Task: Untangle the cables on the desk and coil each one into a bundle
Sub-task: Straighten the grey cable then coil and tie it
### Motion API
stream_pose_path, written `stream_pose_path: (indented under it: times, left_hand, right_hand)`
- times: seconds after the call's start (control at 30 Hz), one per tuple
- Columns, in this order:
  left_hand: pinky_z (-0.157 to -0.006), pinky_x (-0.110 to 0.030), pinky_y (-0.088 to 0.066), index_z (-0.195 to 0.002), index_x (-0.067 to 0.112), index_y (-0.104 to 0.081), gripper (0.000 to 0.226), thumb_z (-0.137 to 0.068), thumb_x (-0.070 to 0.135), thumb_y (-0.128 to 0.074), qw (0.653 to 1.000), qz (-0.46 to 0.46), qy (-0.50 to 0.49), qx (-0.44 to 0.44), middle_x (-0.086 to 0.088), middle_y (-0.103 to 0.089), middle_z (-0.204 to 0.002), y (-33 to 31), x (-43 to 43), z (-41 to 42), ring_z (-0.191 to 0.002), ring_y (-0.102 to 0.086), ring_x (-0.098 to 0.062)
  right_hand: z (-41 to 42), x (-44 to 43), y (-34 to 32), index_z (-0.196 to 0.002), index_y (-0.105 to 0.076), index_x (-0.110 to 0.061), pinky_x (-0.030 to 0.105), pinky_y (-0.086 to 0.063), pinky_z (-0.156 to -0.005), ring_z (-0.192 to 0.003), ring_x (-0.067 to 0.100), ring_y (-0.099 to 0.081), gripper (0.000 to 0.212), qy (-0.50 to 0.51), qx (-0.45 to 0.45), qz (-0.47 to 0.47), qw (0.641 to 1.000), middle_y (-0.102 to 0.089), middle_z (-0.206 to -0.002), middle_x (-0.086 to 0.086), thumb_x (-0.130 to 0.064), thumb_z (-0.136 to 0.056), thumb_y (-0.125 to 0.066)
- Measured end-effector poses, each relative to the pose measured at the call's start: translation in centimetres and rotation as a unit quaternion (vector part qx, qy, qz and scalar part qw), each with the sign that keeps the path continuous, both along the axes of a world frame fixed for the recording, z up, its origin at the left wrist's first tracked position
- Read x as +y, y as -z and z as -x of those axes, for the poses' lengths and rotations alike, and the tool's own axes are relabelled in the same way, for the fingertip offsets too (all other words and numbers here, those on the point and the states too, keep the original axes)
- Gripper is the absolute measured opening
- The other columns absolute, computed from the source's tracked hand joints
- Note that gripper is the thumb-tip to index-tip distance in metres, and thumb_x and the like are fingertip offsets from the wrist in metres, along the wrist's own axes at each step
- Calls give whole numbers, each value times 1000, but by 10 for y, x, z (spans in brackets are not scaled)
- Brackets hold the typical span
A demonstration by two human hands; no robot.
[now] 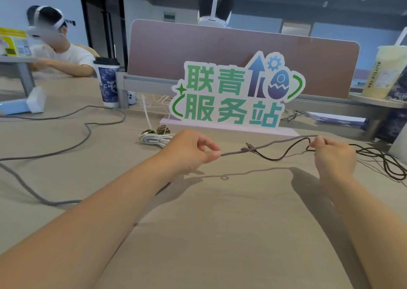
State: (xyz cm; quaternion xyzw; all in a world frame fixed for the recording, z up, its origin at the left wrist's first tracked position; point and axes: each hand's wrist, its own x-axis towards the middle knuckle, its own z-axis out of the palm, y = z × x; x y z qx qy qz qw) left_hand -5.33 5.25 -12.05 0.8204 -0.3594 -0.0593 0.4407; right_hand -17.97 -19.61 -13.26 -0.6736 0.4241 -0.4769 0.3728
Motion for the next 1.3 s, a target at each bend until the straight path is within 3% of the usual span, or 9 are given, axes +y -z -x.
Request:
stream_pose_path:
  times: [0.17,0.33,0.43,0.5,0.7,0.93,1.07,1.17,1.3]
  left_hand:
    - [-65,-15,-41,-77,27,-73,3,-80,27,-73,993,-76,16,-84,13,-66,-77,7,3,-4,-75,-57,-3]
    - [-57,-5,-33,-84,24,-75,9,-86,23,-67,993,-31,-2,-114,21,-58,-69,5,-1,-6,-68,-52,4]
    - [-58,-7,-33,-78,27,-73,14,-88,23,-63,990,-53,22,-128,18,-59,-71,0,-1,0,-70,-52,0]
    - [-57,-5,-35,-69,30,-68,23,-89,22,-61,993,-51,39,-104,13,-62,-70,-2,0,3,-67,-54,0]
    - [-47,-17,-42,-73,14,-64,30,-98,15,-46,980,91,51,172,2,-54,-61,-11,1,20,-49,-47,-6]
    - [-28,-9,-21,-72,14,-53,27,-97,18,-42,823,187,65,532,8,-37,-51,-30,11,4,-34,-29,-1]
    - [-41,-19,-27,-78,21,-65,25,-92,39,-55,987,6,-11,162,4,-44,-64,-19,14,-1,-46,-33,-8]
    - [-48,-15,-31,-73,28,-71,22,-90,35,-59,996,-16,-13,-89,6,-55,-60,-10,12,-2,-48,-42,-1]
    - [-52,-26,-31,-65,21,-69,37,-93,40,-52,991,-38,6,-130,9,-39,-38,-6,9,-4,-40,-39,-5]
  right_hand:
    - [-6,18,0,-102,-66,-9,30,-35,-69,-88,28,-53,21,-78,193,67,976,-65,-102,13,-17,-90,-50]
    - [-18,60,-6,-147,-24,-22,42,-27,-109,-132,28,-26,79,-152,315,227,909,-32,-143,8,-9,-77,-57]
    - [-20,87,-11,-138,-43,-25,38,-20,-113,-129,15,-29,52,-240,243,386,857,-45,-137,-4,-17,-88,-53]
    - [-18,104,-9,-109,-63,-32,22,-34,-93,-103,7,-46,22,-324,172,325,872,-61,-107,-14,-26,-96,-47]
    - [-19,113,-10,-75,-70,-23,17,-31,-54,-56,-2,-46,25,-375,75,-2,924,-52,-45,-22,-31,-93,-54]
    - [-24,86,-4,-89,-76,-13,12,-36,-53,-64,3,-54,15,-273,243,168,915,-64,-71,-6,-23,-87,-64]
    - [-24,73,-7,-88,-76,-14,23,-37,-64,-66,9,-52,13,-221,238,204,923,-63,-73,-3,-23,-86,-66]
    - [-20,66,-8,-84,-75,-13,24,-37,-64,-66,11,-53,9,-208,218,225,927,-61,-70,-4,-19,-84,-69]
    - [-14,40,-12,-78,-68,-10,25,-34,-68,-81,21,-52,7,-135,157,216,954,-61,-82,3,-14,-83,-69]
